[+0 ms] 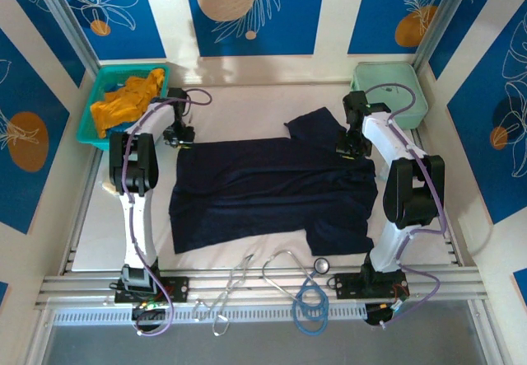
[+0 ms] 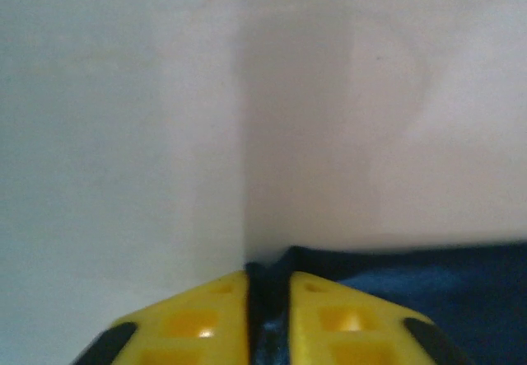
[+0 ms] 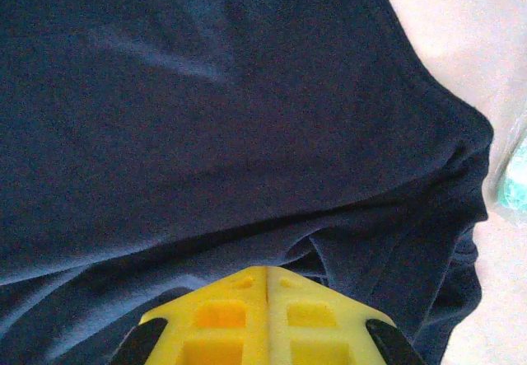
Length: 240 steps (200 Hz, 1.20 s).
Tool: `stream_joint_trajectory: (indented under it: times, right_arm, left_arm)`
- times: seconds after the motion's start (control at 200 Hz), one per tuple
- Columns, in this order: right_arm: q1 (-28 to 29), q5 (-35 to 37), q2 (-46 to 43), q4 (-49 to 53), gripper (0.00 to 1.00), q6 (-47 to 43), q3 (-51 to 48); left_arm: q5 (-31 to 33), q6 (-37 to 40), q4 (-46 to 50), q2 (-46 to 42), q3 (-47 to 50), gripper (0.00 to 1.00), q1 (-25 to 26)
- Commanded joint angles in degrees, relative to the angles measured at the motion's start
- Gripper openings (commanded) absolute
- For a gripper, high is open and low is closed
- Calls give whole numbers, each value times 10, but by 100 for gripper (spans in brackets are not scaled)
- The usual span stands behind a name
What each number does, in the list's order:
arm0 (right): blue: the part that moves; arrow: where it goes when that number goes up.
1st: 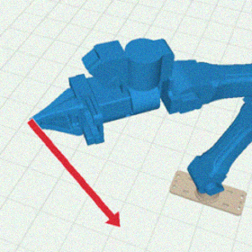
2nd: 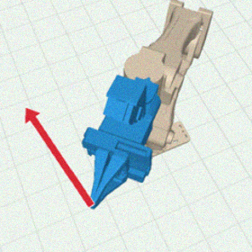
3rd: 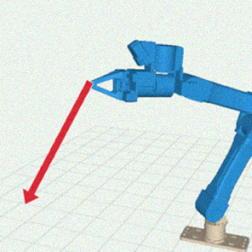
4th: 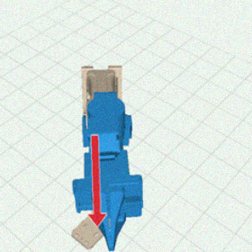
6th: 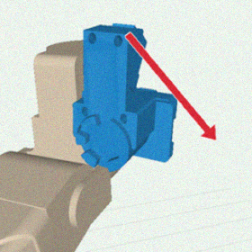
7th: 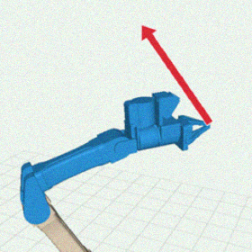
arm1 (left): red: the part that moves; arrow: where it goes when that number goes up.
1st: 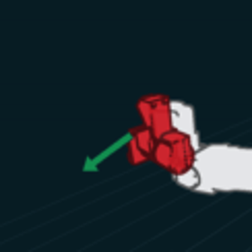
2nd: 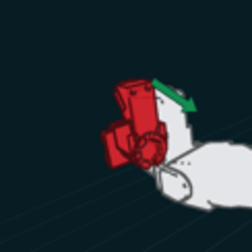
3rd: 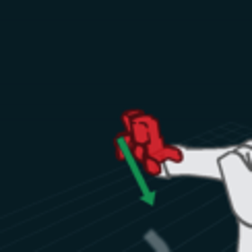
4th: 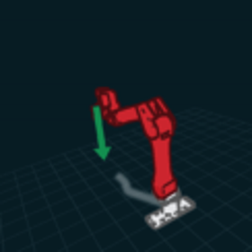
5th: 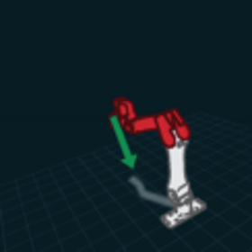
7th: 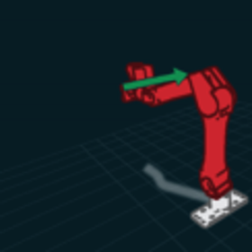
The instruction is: Fold and stack the t-shirts
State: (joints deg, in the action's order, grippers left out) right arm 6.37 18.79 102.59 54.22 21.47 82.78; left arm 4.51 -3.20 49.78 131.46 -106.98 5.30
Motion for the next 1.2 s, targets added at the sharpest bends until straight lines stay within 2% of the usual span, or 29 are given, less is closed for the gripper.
stream_joint_trajectory:
  times: [0.0, 0.05, 0.11, 0.28, 0.415, 0.58, 0.78, 0.851, 0.981, 1.101, 1.196]
  right_arm:
    - [3, -20, 11, -3, 1, 4, 2]
    - [3, -25, 17, -6, 1, -1, 14]
    - [2, -25, 28, -10, 5, -10, 36]
    - [-9, -29, 92, -14, 29, -48, 140]
    - [-18, -28, 182, 14, 40, -66, 243]
    - [-26, -11, 291, 67, 43, -69, 365]
    - [-35, 2, 357, 86, 48, -71, 421]
    - [-36, 5, 367, 87, 47, -69, 417]
    - [-36, 2, 371, 81, 37, -64, 390]
    - [-37, -10, 368, 77, 22, -59, 367]
    - [-32, -12, 353, 74, 0, -55, 345]
  left_arm:
    - [-7, 5, 9, 17, 16, 7, 2]
    - [-4, 4, 8, 7, 18, 0, 6]
    - [2, 1, 8, -10, 25, 0, 13]
    - [16, -16, -3, -74, 51, 0, 29]
    - [18, -38, -17, -125, 76, 0, 33]
    - [2, -51, -25, -152, 92, 0, 36]
    - [-4, -57, -44, -165, 119, 0, 36]
    - [-9, -59, -50, -168, 129, 0, 37]
    - [-12, -64, -61, -174, 147, 0, 37]
    - [-13, -65, -70, -178, 160, 0, 36]
    - [-9, -64, -70, -179, 164, 0, 36]
